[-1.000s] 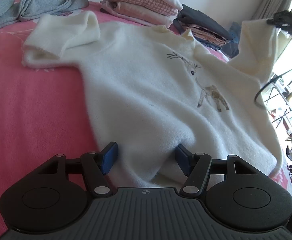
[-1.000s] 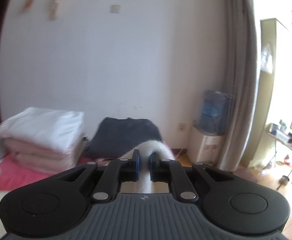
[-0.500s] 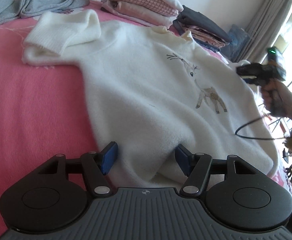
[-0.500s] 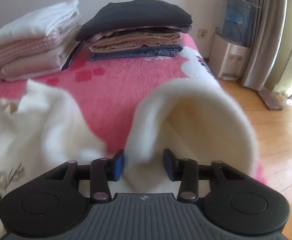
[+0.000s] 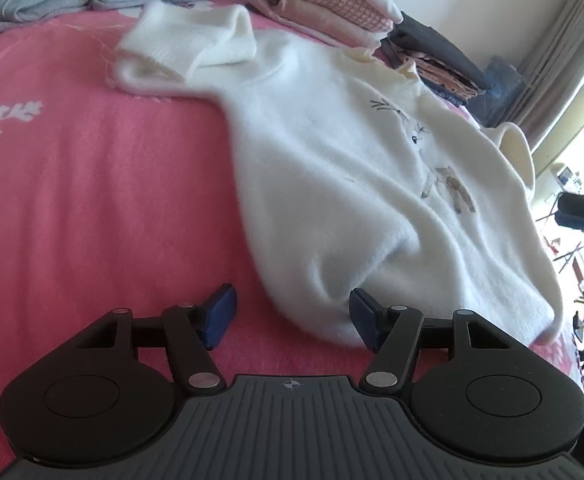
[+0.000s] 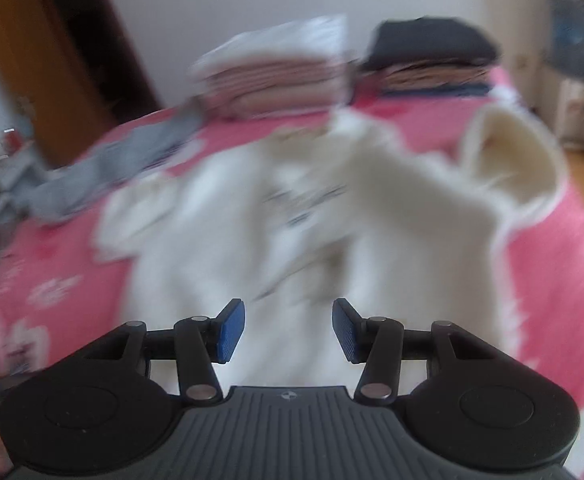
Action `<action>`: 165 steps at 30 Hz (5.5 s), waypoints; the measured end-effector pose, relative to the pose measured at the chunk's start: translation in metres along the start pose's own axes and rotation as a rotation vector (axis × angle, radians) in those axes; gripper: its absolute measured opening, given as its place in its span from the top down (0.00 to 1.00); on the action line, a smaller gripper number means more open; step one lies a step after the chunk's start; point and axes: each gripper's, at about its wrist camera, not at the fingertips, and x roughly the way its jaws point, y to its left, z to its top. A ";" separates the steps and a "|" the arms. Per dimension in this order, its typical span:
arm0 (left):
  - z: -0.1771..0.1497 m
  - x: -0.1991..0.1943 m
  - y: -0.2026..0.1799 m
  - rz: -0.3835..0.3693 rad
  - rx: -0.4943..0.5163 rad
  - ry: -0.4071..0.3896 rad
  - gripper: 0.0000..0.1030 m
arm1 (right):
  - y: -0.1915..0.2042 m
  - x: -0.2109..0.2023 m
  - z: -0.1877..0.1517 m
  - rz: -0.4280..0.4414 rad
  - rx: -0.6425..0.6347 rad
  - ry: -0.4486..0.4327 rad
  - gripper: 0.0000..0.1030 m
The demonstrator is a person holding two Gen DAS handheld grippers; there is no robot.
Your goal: Fold clothes
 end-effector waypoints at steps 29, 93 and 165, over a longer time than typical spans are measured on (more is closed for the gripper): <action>-0.031 -0.052 0.031 -0.171 -0.058 -0.160 0.38 | 0.137 0.050 -0.040 0.172 -0.232 0.042 0.91; -0.006 0.011 0.020 -0.125 -0.092 0.098 0.59 | 0.037 0.082 -0.049 0.469 0.792 0.452 0.54; 0.000 0.001 0.019 -0.060 -0.161 -0.014 0.92 | -0.126 -0.050 -0.034 0.364 0.846 -0.265 0.93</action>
